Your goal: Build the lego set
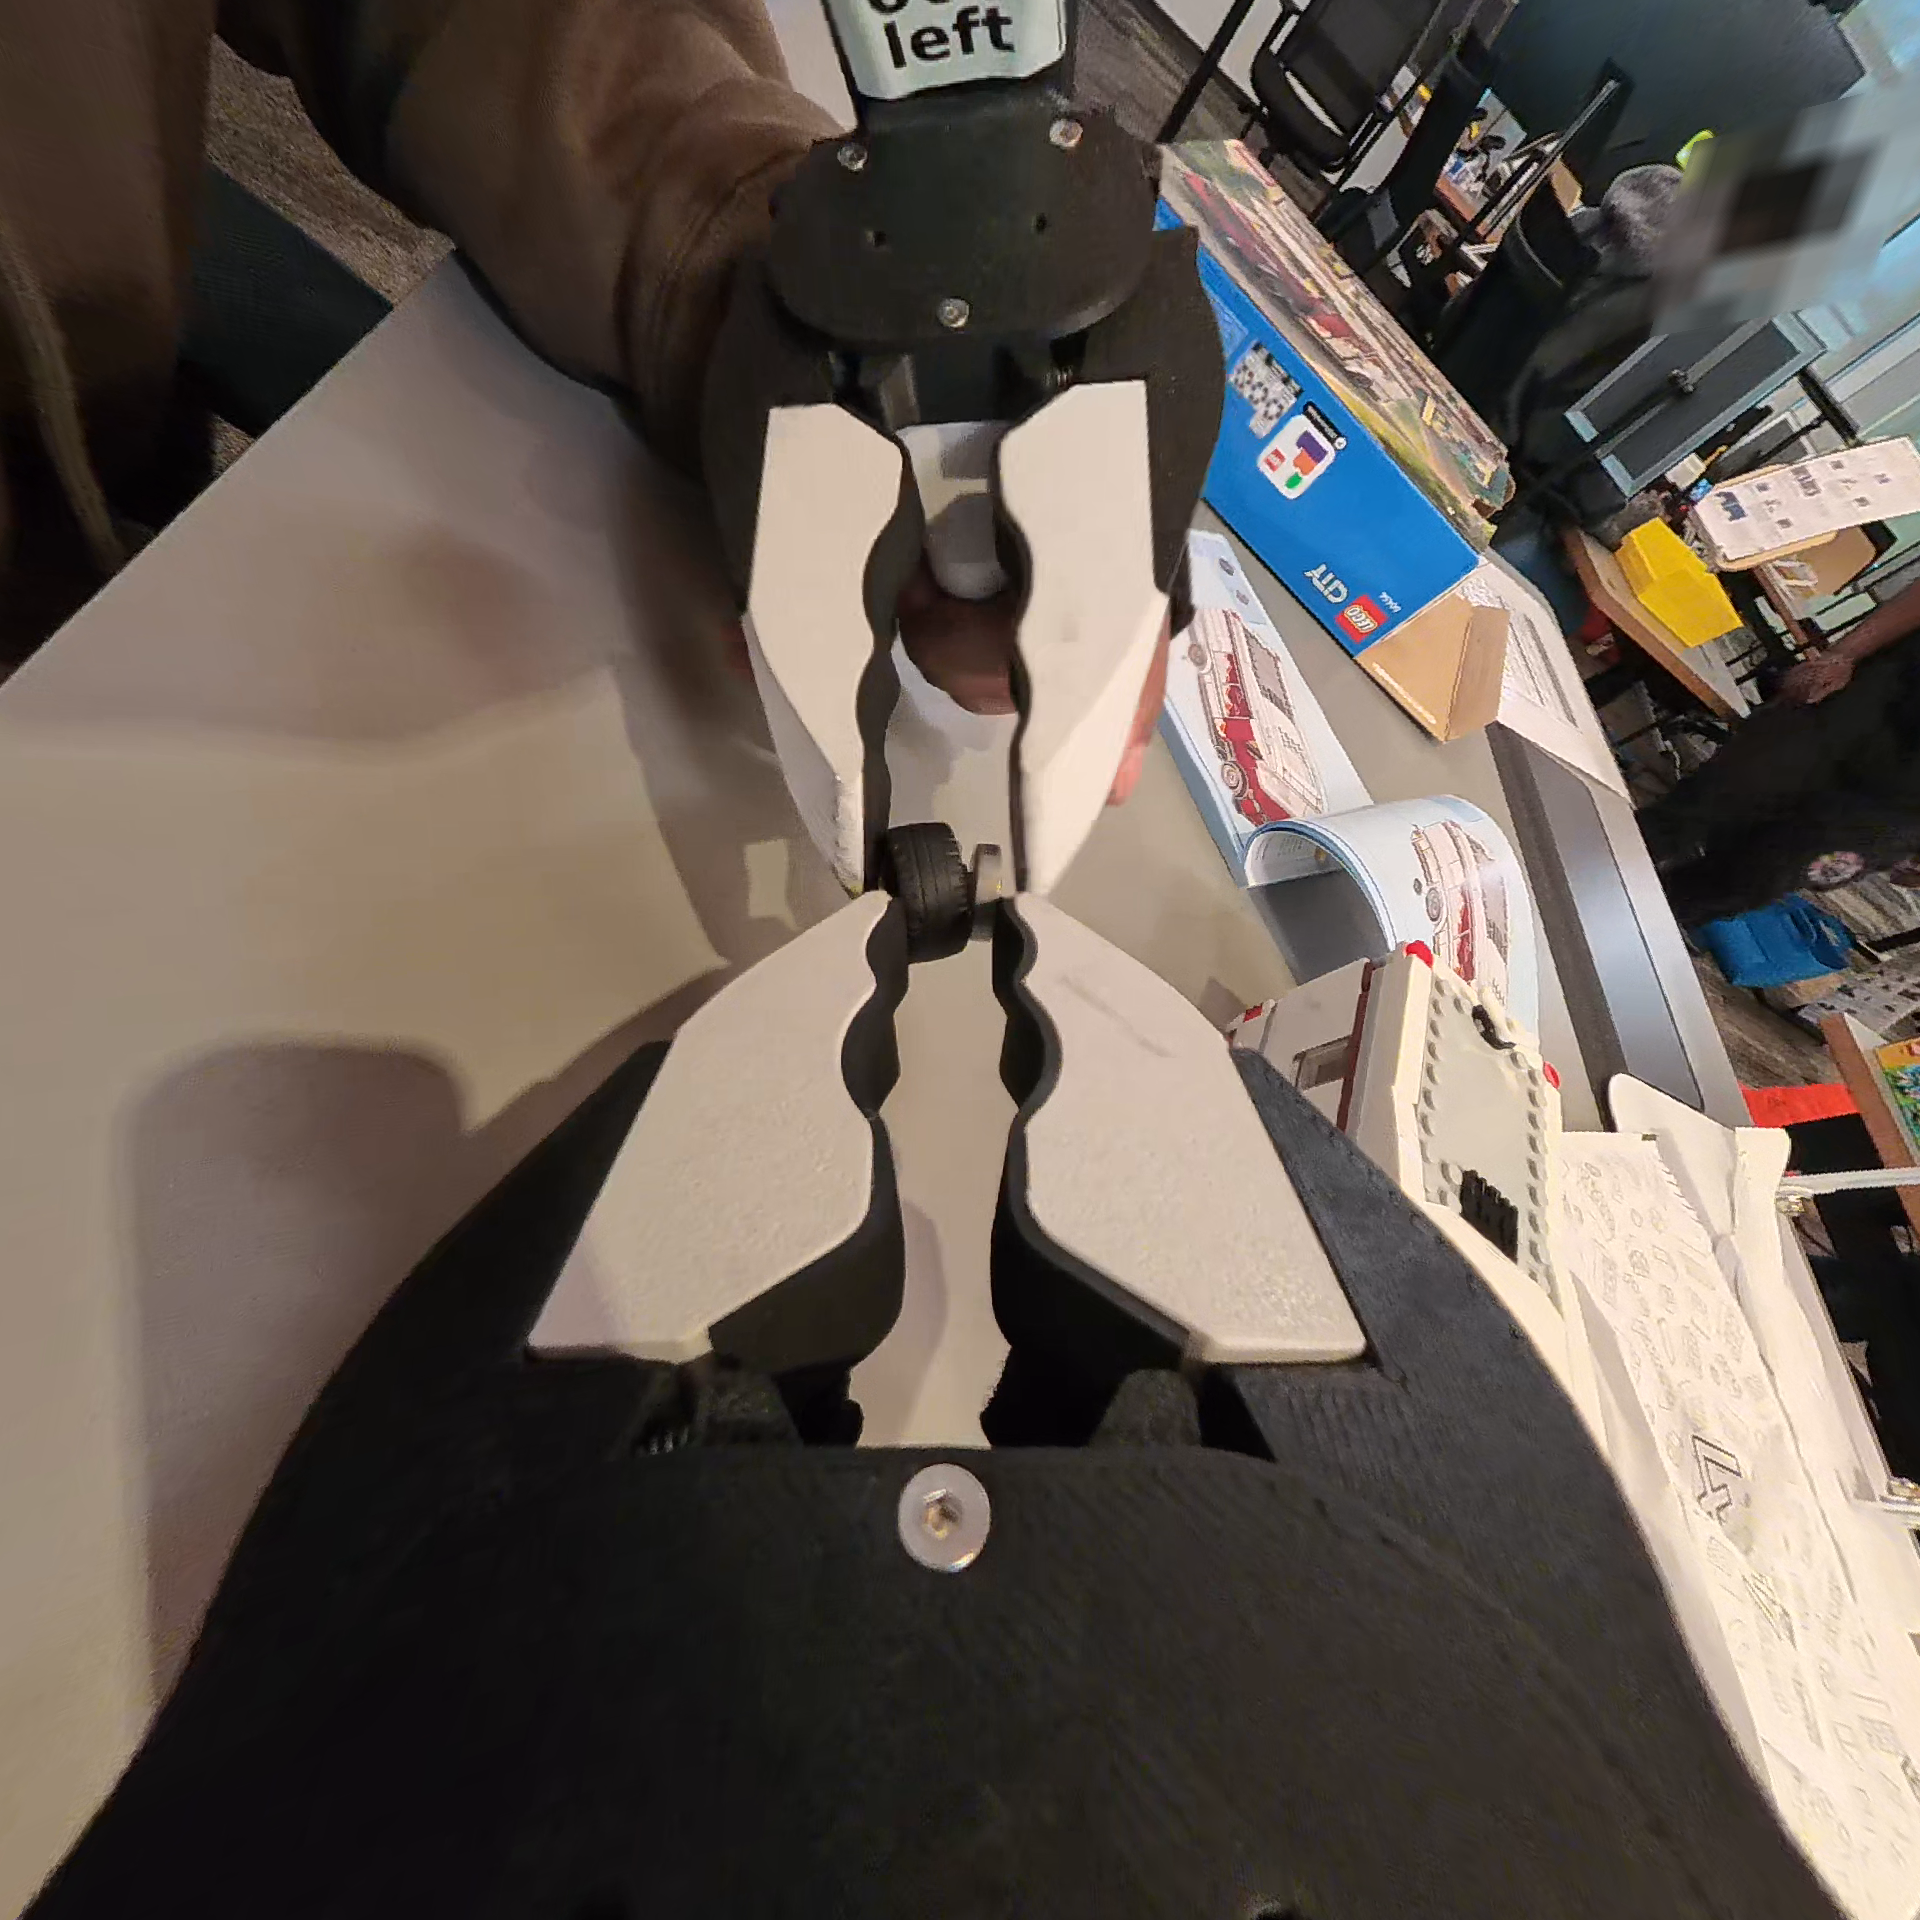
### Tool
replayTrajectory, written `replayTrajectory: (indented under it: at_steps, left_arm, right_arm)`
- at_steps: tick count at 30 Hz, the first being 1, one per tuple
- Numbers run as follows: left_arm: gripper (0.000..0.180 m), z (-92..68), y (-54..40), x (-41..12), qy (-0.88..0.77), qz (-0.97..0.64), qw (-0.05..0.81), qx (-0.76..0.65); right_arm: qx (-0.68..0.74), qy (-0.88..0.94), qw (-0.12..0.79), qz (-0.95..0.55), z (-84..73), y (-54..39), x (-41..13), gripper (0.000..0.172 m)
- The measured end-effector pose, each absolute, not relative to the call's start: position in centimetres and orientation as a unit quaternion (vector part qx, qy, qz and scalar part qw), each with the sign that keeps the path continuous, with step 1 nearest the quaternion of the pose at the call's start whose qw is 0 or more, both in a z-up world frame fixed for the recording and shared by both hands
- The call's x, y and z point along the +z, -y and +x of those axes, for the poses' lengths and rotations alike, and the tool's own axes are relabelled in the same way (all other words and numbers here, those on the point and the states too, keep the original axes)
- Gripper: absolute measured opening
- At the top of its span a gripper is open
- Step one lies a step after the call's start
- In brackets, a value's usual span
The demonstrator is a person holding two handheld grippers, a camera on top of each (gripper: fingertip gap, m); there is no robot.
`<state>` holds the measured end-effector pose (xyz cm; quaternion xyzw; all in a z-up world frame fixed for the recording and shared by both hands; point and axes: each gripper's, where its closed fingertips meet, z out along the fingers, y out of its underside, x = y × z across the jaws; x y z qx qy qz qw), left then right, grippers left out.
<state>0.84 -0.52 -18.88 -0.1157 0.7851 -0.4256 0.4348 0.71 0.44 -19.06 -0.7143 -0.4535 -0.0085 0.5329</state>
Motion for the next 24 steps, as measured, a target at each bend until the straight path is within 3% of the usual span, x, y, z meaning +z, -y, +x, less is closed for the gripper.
replayTrajectory:
  at_steps: [24]
  left_arm:
    - [0.019, -1.6, 2.4, -19.5, -0.805, -0.079, 0.290, -0.511]
  right_arm:
    - [0.137, 0.477, 0.511, -0.702, -1.8, 1.8, -19.7, 0.014]
